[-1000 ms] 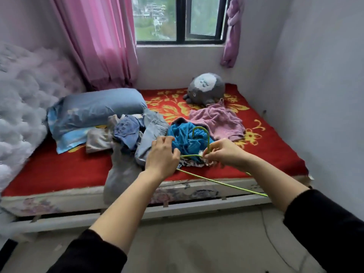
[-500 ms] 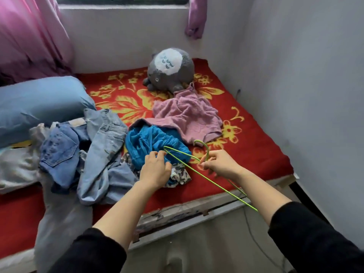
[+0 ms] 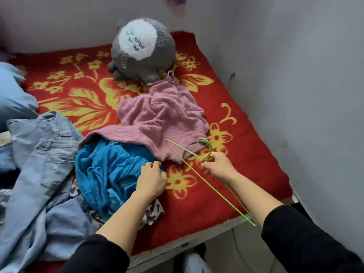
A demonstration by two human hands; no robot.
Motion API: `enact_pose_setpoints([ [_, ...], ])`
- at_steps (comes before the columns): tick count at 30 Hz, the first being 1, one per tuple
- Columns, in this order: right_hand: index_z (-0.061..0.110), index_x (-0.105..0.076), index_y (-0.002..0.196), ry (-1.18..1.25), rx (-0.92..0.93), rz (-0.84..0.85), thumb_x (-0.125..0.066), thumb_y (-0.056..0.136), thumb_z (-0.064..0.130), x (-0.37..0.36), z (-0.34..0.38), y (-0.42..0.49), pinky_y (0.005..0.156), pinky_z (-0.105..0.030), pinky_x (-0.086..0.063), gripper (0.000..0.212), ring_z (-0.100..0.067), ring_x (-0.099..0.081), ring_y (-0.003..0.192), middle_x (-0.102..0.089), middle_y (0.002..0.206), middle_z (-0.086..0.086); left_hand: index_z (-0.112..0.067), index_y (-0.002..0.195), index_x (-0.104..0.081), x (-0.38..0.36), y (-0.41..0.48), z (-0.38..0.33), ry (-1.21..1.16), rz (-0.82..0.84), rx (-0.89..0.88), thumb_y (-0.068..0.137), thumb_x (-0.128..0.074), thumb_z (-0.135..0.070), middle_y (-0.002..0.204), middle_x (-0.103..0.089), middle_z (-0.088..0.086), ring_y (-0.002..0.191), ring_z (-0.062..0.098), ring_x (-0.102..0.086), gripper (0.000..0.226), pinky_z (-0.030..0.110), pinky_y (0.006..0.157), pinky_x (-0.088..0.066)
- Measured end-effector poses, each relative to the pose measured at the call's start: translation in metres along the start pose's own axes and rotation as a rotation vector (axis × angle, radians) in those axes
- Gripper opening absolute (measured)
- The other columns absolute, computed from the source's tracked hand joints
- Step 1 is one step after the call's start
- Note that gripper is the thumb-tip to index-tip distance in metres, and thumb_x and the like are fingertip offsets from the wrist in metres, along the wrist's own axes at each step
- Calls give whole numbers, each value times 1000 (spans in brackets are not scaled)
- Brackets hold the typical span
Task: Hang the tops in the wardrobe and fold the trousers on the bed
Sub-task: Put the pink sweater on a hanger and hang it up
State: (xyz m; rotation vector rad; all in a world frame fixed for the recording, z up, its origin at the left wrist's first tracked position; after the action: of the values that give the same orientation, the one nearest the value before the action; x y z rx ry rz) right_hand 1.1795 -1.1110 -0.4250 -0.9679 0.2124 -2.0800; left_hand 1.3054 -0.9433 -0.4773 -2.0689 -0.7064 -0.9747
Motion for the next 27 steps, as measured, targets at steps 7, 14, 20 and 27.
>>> enact_pose_setpoints([
  [7, 5, -66, 88, -35, -56, -216, -63, 83, 10, 33, -55, 120, 68, -34, -40, 8, -29, -60, 78, -67, 79, -13, -8, 126, -47, -75, 106, -34, 59, 118, 53, 89, -47, -21, 130, -45, 16, 121, 35, -39, 39, 44, 99, -39],
  [14, 7, -62, 93, -68, -116, -266, -66, 85, 12, -7, -127, 175, 73, -31, -34, 11, -33, -58, 90, -60, 90, -11, -9, 129, -45, -130, 167, -23, 299, 138, -55, 79, -56, -15, 139, -39, 13, 127, 33, -37, 51, 43, 91, -44],
  [20, 17, -54, 78, 6, -174, -131, -63, 90, 32, -74, -153, 186, 62, -30, -26, 21, -23, -47, 70, -53, 69, 1, -5, 99, -53, -160, 215, 15, 479, 99, -193, 54, -75, -10, 119, -56, 19, 114, 46, -51, 51, 48, 86, -48],
  [27, 15, -61, 64, 237, -288, -193, -65, 85, 50, -105, -128, 212, 63, -34, -42, 41, -20, -56, 64, -58, 59, -2, -20, 76, -36, -128, 211, 5, -85, 78, -309, 91, -59, -32, 69, -54, 7, 69, 34, -52, 30, 40, 59, -39],
])
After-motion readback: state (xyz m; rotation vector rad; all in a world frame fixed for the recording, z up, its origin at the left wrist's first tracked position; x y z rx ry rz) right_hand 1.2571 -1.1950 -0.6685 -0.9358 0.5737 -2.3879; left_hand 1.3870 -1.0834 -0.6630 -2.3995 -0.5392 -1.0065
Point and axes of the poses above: each hand's wrist, its own y-axis towards the middle knuckle, its own x-axis out of the back of the hand, z = x × y, the point moved 2 cm from there along y, towards the middle knuckle
